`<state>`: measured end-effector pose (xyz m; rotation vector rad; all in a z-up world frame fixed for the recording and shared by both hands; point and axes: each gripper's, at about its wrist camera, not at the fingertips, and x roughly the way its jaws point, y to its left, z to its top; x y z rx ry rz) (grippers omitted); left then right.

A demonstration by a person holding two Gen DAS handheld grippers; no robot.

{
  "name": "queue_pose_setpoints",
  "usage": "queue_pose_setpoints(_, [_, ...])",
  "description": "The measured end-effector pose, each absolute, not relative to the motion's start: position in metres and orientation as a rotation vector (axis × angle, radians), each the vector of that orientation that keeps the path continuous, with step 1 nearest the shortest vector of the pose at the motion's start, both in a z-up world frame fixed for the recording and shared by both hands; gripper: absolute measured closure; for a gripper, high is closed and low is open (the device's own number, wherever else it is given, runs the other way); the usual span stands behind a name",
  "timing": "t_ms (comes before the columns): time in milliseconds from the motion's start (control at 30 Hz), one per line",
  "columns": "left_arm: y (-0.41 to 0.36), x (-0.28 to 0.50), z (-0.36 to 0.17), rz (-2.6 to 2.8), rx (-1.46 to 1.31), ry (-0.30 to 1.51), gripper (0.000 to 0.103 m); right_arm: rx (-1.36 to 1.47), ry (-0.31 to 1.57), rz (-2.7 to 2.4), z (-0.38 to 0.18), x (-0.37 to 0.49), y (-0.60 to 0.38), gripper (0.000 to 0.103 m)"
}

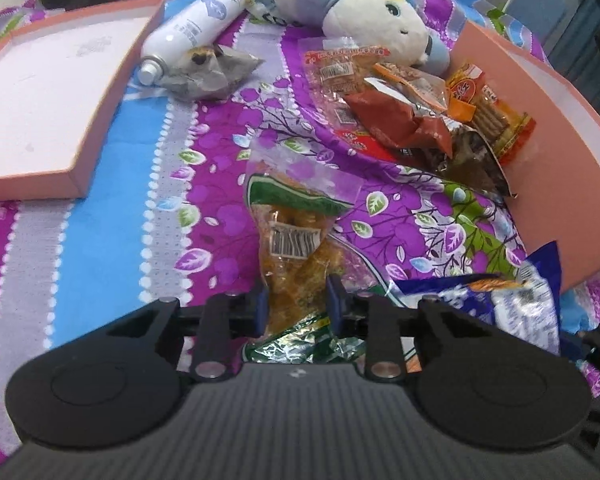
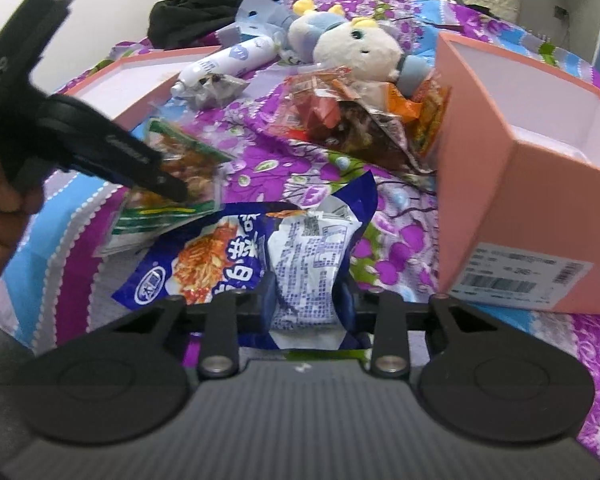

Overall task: Organize snacks
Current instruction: 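Close the left tool on the green bag while the right tool grasps the blue bag, then carry the green bag in the left tool and blue bag in the right tool over the pink box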

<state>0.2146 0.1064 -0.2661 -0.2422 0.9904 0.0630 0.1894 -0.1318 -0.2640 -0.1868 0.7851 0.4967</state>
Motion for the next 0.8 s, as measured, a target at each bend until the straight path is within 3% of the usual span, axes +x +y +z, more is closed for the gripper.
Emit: queue_pose_setpoints(800, [0.069, 0.127, -0.138, 0.008, -0.212, 0.789, 0.071, 0.002, 0.6, 0.377, -0.153, 0.135, -0.183, 0.072])
